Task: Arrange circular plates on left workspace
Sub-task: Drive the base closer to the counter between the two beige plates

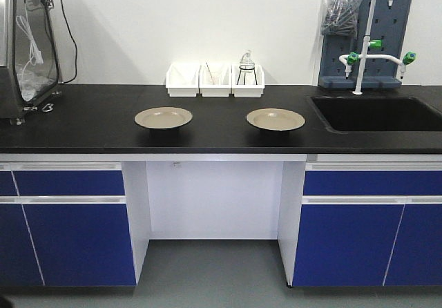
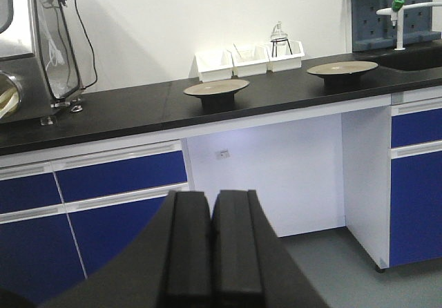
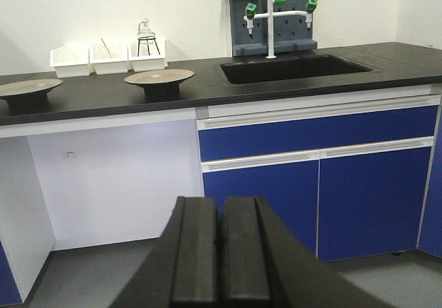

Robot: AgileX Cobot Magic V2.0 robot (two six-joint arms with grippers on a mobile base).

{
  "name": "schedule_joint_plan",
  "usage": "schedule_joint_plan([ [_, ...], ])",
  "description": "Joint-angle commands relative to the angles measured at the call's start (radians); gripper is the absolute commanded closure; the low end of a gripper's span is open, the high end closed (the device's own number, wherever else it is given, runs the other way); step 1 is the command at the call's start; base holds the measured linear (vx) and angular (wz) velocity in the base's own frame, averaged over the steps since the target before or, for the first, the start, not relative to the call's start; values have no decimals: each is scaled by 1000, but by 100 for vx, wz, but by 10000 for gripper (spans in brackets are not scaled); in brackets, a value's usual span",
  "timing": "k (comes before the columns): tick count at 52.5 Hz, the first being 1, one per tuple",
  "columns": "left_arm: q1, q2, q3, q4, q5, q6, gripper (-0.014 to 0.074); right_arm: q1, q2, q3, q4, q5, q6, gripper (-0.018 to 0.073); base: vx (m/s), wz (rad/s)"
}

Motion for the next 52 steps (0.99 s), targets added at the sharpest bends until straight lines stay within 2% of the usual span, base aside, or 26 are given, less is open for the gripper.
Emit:
schedule_joint_plan([
  [1,4,-16,20,-1,-82,-10,603,0,-14,20,-3,-79,-7,563,0,0],
  [52,4,-16,20,-1,-82,-10,603,0,-14,20,-3,-79,-7,563,4,-1],
])
